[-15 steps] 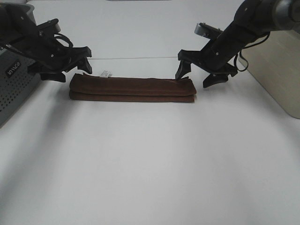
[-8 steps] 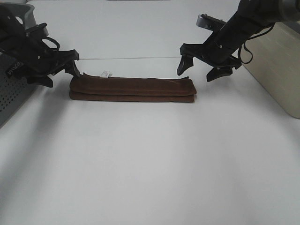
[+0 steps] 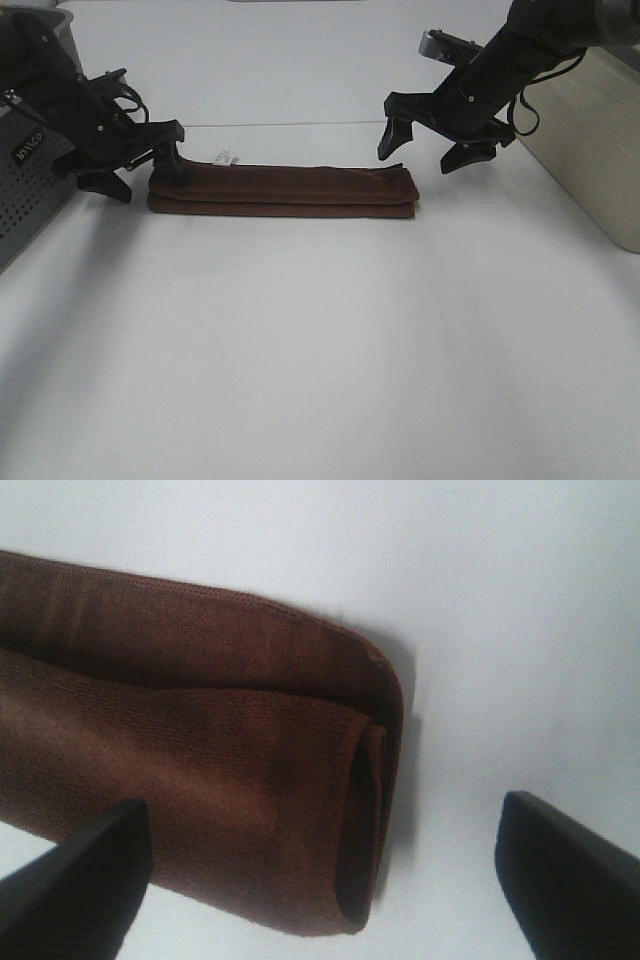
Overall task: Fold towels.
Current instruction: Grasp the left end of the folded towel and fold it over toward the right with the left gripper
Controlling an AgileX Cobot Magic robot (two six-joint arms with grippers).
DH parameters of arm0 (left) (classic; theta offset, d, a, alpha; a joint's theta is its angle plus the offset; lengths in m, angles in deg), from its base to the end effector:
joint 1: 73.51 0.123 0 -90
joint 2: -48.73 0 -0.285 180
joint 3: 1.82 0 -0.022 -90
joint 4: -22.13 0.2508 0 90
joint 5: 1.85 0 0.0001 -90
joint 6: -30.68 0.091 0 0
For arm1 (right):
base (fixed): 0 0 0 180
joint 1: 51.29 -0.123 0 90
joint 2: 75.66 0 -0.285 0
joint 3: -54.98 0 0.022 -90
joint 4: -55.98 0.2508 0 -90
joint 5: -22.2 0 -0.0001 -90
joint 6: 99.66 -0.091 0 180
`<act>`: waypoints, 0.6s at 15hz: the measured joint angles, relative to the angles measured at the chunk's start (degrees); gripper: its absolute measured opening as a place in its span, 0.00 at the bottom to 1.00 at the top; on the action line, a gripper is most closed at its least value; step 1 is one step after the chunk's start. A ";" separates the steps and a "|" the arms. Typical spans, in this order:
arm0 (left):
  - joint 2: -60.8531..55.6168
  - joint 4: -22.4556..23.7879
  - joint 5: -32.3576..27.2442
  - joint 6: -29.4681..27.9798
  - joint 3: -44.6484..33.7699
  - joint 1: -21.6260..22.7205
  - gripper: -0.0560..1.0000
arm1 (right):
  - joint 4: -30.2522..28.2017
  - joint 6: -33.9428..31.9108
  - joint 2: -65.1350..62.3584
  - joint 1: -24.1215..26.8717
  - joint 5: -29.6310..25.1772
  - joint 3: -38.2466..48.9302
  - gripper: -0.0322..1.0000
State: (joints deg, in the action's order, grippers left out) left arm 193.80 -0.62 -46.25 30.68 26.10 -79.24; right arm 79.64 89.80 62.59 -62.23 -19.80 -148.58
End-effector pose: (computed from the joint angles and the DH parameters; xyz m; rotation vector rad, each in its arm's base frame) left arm 0.4929 -0.0742 0.1094 -0.1968 2.7949 -0.4785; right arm 0.4742 0.1166 0.1490 -0.1406 2.7038 0.4698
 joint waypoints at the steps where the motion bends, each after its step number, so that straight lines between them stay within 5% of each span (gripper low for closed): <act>1: 1.15 0.11 -0.97 0.00 1.66 -0.46 0.77 | 0.00 0.00 0.00 0.00 0.00 0.00 0.88; 5: 2.81 0.57 -1.03 -1.38 3.15 -1.83 0.55 | 0.00 0.00 0.00 0.00 0.06 0.00 0.88; 7: 3.09 0.80 -1.09 -2.23 3.38 -1.83 0.52 | 0.00 0.00 0.00 0.00 0.06 0.00 0.88; 9: 3.44 1.15 -1.09 -2.64 3.50 -1.83 0.28 | -0.06 0.00 0.00 0.00 0.06 0.00 0.88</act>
State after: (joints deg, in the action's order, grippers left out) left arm 197.23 0.53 -47.34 28.04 29.60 -81.08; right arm 79.59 89.80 62.59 -62.23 -19.74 -148.58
